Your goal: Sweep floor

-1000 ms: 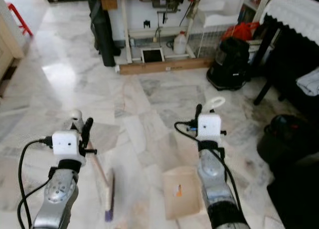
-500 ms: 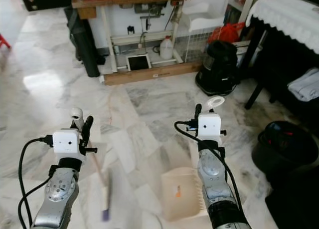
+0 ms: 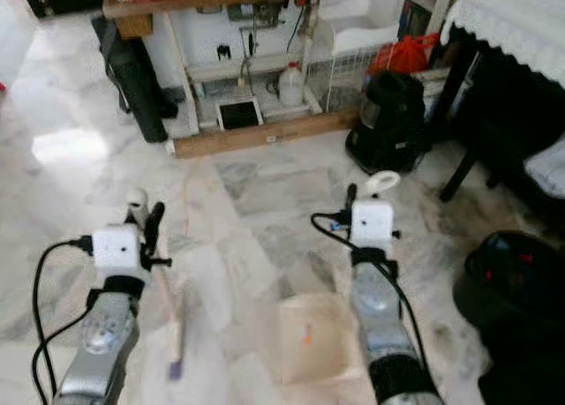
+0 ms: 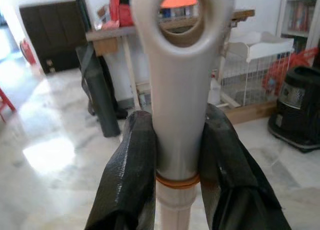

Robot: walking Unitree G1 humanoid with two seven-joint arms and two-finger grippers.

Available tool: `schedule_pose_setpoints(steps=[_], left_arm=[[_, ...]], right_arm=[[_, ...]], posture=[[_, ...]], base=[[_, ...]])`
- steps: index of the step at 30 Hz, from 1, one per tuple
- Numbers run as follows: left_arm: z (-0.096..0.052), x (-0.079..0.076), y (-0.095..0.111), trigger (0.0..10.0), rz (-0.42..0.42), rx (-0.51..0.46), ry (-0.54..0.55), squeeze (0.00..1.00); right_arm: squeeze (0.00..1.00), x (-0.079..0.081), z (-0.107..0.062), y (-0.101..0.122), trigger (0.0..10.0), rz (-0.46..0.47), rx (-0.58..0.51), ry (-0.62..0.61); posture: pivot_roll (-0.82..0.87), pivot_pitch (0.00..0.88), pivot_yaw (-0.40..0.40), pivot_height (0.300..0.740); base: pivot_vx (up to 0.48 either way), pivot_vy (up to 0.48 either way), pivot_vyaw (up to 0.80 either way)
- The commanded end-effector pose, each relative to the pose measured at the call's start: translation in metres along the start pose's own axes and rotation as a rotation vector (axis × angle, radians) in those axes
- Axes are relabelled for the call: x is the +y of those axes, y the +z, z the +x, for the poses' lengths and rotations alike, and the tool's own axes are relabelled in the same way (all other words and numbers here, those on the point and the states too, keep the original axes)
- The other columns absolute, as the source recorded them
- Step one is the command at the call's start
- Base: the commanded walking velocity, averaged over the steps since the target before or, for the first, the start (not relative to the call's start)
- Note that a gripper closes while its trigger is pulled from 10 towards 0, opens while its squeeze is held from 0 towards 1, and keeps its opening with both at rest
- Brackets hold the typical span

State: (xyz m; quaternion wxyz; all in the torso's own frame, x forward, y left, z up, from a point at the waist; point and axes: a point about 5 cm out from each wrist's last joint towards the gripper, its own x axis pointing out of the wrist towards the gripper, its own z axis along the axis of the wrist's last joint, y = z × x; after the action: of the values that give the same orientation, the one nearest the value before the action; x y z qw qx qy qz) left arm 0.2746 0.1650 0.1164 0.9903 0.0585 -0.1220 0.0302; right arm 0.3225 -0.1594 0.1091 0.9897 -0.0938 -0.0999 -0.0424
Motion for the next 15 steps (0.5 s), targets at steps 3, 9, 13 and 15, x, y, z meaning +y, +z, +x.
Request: schedule_pose_setpoints(steps=[3, 9, 13, 15], left_arm=[[-0.001, 0.0053, 0.0042, 10.0, 0.021, -0.03, 0.013, 0.0], [-0.0005, 0.0052, 0.0043, 10.0, 0.021, -0.032, 0.01, 0.0], [-0.0007, 0.0054, 0.0042, 10.0, 0.02, -0.033, 0.007, 0.0], [-0.0004, 0.0049, 0.0045, 10.0, 0.02, -0.034, 0.006, 0.0]], right_arm=[[0.0, 0.0081, 0.0005, 0.0051, 10.0, 0.042, -0.017, 0.013], [0.0, 0.0083, 0.0019, 0.006, 10.0, 0.039, -0.019, 0.015], [0.0, 0.009, 0.0016, 0.006, 10.0, 0.039, -0.019, 0.015], [0.0, 0.0092, 0.0016, 0.0061, 10.0, 0.04, -0.019, 0.018]], posture=[[0.11, 0.091, 0.02, 0.74], [0.11, 0.086, 0.019, 0.74], [0.11, 0.08, 0.021, 0.74], [0.11, 0.08, 0.021, 0.74]], base=[[0.0, 0.0, -0.8], [0.0, 0.0, -0.8], [0.0, 0.0, -0.8], [0.0, 0.0, -0.8]])
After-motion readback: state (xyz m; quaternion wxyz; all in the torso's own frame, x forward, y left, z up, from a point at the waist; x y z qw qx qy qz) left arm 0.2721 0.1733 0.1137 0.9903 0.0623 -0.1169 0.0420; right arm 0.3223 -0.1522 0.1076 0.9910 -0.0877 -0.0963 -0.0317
